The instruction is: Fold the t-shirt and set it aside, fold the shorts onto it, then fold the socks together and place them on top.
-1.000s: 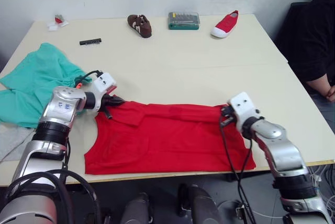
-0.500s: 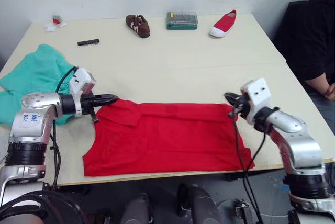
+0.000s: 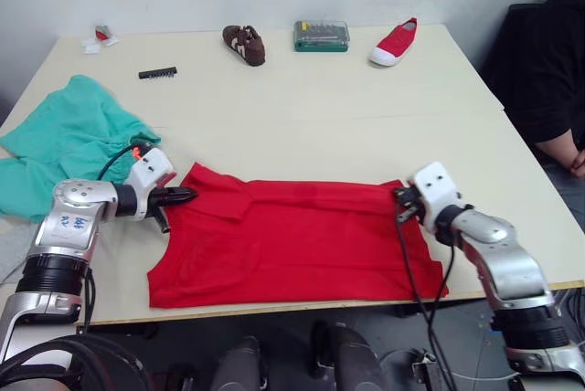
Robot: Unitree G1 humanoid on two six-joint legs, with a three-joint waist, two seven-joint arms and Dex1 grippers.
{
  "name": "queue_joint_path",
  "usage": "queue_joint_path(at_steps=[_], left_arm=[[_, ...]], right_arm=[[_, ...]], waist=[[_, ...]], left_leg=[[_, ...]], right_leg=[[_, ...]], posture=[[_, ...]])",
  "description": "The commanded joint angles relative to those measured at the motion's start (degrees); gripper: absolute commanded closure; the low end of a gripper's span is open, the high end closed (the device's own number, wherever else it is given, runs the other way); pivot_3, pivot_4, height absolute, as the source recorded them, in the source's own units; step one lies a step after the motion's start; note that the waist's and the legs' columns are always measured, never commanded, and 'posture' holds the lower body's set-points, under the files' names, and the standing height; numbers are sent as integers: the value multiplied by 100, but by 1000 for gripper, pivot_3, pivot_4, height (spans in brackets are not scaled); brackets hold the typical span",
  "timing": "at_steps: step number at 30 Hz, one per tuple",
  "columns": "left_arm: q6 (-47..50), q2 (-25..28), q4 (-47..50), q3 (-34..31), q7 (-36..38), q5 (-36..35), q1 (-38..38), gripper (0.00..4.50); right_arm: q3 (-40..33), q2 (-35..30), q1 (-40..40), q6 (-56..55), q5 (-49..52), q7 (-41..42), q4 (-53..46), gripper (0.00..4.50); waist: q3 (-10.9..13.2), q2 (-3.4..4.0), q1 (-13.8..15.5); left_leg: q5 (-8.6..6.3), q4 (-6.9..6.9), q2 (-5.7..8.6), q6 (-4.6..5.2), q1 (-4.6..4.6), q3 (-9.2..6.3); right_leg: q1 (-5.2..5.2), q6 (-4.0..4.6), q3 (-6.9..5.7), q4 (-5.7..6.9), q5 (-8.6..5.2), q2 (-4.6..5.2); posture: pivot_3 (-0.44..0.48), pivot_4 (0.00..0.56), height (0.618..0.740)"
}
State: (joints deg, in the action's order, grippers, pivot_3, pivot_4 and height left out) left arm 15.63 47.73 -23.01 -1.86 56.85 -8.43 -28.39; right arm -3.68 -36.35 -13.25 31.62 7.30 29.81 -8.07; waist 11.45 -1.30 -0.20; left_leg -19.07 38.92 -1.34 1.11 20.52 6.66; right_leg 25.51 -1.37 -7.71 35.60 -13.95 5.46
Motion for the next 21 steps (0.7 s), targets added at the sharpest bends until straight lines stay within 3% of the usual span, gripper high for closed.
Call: queue_joint_path(at_steps=[1, 3, 5, 7, 9, 11, 20, 21], left_arm=[[811, 54, 851, -565, 277, -930, 94, 4500], [1866, 113, 1868, -994, 577, -2013, 11, 4500], [2377, 228, 2463, -1164, 681, -2524, -80, 4500], [2743, 465, 2997, -1220, 1011, -3006, -183, 4134], [3016, 678, 3481, -1124, 1402, -3463, -317, 3638], [2957, 649, 3637, -856, 1469, -3445, -414, 2934], [1786, 249, 3525, 150, 1438, -2388, -391, 62], [1764, 213, 3539, 165, 1417, -2375, -407, 18]], right_arm=[[-359, -309, -43, -41, 390, 520, -429, 4435], [-512, -560, -233, 7, 723, 959, -564, 4435], [-577, -791, -425, 166, 1055, 1376, -591, 4435], [-420, -1180, -814, 527, 1374, 2023, -489, 4500], [116, -1597, -1394, 669, 1456, 2949, -65, 3882], [663, -1606, -2003, 546, 1181, 3348, 725, 3142], [1546, -589, -3665, 680, 502, 3413, 3337, 32], [1648, -540, -3738, 567, 388, 3464, 3494, 4]], waist=[[4, 3, -16], [31, -7, -4], [41, -8, 8], [44, -5, 3], [48, 5, -6], [48, 5, -8], [54, 4, 1], [54, 5, -3]], left_leg=[[-5, 0, -2, 7, 0, 0], [-7, 1, -7, 11, 6, 3], [1, 7, -11, -4, 11, -3], [5, 7, -8, -11, 10, -3], [4, 4, -7, -13, 7, -1], [2, 4, -8, -14, 4, 5], [14, 11, -8, -23, 18, 13], [14, 12, -8, -23, 21, 14]], right_leg=[[1, 0, 0, 0, 0, -1], [6, 0, -1, 3, 0, -4], [9, -1, -3, 4, 1, -7], [8, -1, -2, 4, 1, -8], [7, -1, 0, 0, 1, -9], [5, 0, 3, -3, 0, -14], [18, 3, 7, 1, 2, -19], [19, 3, 7, 0, 2, -20]], posture=[[0, 150, 740], [0, 150, 740], [0, 150, 740], [0, 150, 740], [0, 150, 740], [0, 150, 740], [0, 150, 740], [0, 150, 740]])
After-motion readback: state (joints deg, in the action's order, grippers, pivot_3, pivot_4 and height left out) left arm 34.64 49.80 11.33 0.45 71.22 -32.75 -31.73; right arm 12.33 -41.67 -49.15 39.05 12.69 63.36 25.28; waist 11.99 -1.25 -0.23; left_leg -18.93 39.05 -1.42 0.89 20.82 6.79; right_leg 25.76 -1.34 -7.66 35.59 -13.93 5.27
